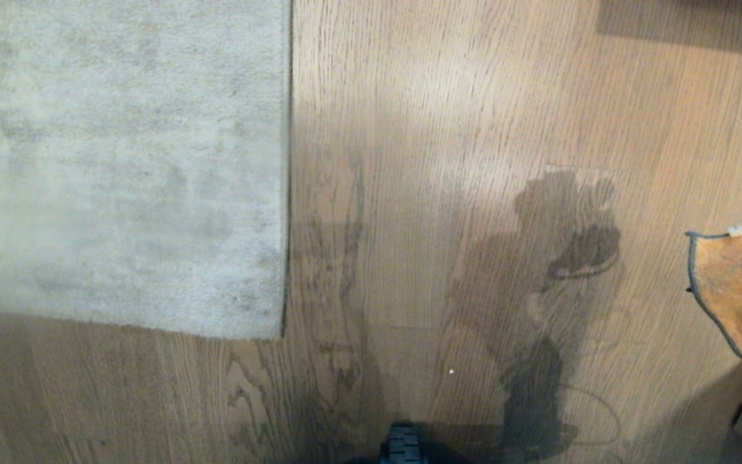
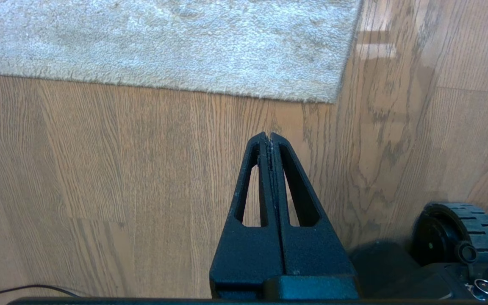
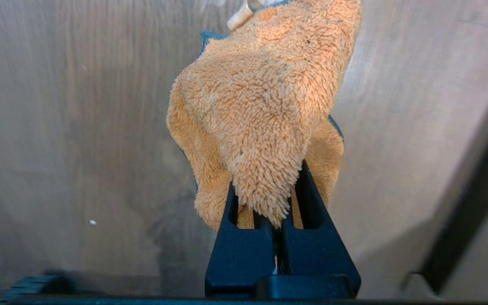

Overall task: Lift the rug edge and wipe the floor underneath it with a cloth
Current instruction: Lift up the carpet

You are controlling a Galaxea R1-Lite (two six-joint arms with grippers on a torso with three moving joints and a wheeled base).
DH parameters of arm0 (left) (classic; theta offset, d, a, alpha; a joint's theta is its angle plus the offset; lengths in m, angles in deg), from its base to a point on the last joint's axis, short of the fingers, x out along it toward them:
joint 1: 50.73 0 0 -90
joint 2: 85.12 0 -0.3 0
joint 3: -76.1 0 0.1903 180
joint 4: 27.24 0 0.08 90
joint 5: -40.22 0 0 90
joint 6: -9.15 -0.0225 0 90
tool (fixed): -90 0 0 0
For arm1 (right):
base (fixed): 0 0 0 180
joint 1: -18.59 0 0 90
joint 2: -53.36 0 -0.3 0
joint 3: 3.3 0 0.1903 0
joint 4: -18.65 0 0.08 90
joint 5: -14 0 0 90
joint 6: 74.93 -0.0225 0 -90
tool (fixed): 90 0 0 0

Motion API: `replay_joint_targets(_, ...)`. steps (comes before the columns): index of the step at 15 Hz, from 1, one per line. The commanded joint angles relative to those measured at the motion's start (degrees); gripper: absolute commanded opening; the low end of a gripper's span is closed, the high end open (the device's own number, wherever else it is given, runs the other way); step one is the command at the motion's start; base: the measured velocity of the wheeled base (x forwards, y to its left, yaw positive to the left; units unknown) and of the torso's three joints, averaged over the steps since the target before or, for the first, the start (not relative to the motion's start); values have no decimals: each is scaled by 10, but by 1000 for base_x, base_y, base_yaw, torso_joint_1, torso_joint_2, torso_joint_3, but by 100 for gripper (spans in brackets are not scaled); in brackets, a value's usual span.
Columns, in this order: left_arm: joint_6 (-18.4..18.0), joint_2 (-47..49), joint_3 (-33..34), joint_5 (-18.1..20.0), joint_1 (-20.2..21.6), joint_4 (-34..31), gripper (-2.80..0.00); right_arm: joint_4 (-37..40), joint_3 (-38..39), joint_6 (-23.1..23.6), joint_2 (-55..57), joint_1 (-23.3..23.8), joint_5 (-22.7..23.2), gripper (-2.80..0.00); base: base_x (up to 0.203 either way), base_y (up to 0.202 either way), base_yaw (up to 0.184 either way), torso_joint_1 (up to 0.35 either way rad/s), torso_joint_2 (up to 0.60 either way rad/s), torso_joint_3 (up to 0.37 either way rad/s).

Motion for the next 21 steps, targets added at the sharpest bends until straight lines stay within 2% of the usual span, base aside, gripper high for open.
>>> replay_joint_targets(1,0,0,0,0,0,0,-280,14,5,6,-58,10,0,-280,0,0,0,0,0,0)
replay_joint_targets(5,0,0,0,0,0,0,-280,96,6,26,-158,24,0,-280,0,0,0,0,0,0)
replay_joint_targets(9,0,0,0,0,0,0,-280,175,4,41,-240,10,1,-280,0,0,0,0,0,0)
replay_joint_targets(13,0,0,0,0,0,0,-280,187,10,42,-269,-9,1,-280,0,0,0,0,0,0)
replay_joint_targets(18,0,0,0,0,0,0,-280,189,9,42,-279,-9,1,-280,0,0,0,0,0,0)
replay_joint_targets(21,0,0,0,0,0,0,-280,190,39,42,-299,-9,2,-280,0,0,0,0,0,0)
